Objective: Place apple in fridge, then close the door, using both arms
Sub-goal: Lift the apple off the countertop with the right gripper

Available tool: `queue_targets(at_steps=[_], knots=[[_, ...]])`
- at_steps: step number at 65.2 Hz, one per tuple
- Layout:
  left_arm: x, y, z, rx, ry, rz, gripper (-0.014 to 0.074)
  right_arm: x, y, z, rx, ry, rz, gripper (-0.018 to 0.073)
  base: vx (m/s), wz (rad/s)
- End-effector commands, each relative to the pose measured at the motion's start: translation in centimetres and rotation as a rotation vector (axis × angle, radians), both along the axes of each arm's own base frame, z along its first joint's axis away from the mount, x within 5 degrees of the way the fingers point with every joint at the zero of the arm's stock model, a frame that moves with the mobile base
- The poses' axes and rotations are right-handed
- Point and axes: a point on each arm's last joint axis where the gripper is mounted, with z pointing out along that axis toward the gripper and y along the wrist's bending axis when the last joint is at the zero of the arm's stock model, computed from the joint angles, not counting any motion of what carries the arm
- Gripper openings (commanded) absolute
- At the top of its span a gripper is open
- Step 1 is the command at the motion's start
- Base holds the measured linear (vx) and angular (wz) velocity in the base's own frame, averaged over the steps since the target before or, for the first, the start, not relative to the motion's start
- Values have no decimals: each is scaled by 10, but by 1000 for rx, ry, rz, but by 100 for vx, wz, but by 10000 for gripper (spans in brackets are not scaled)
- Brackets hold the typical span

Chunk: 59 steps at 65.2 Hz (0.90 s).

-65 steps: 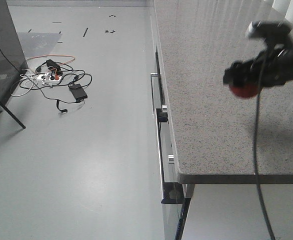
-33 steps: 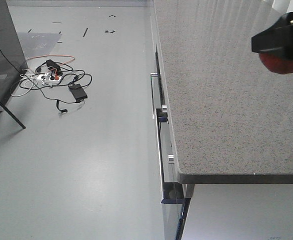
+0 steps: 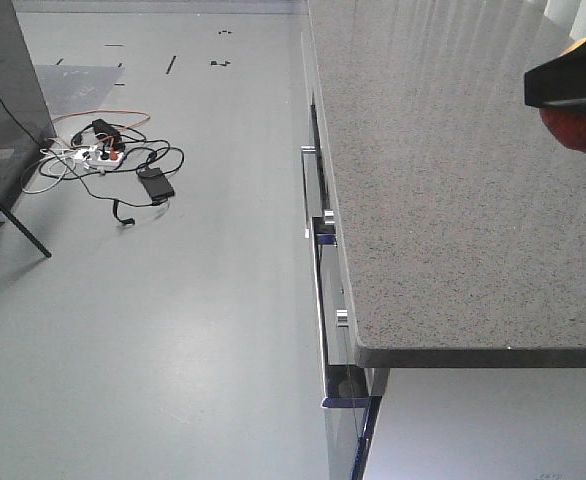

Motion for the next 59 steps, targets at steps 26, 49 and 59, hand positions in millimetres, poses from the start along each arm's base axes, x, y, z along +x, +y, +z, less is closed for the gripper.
queue_targets(at_steps=[26,49,59], knots=[[0,-1,2,-13,-72,-6,-8,-6,-1,19,30,-111,-19,179,0,0],[0,-1,2,-13,-72,-6,-8,-6,-1,19,30,-111,-19,179,0,0],[0,-1,2,-13,-72,-6,-8,-6,-1,19,30,-111,-20,179,0,3]])
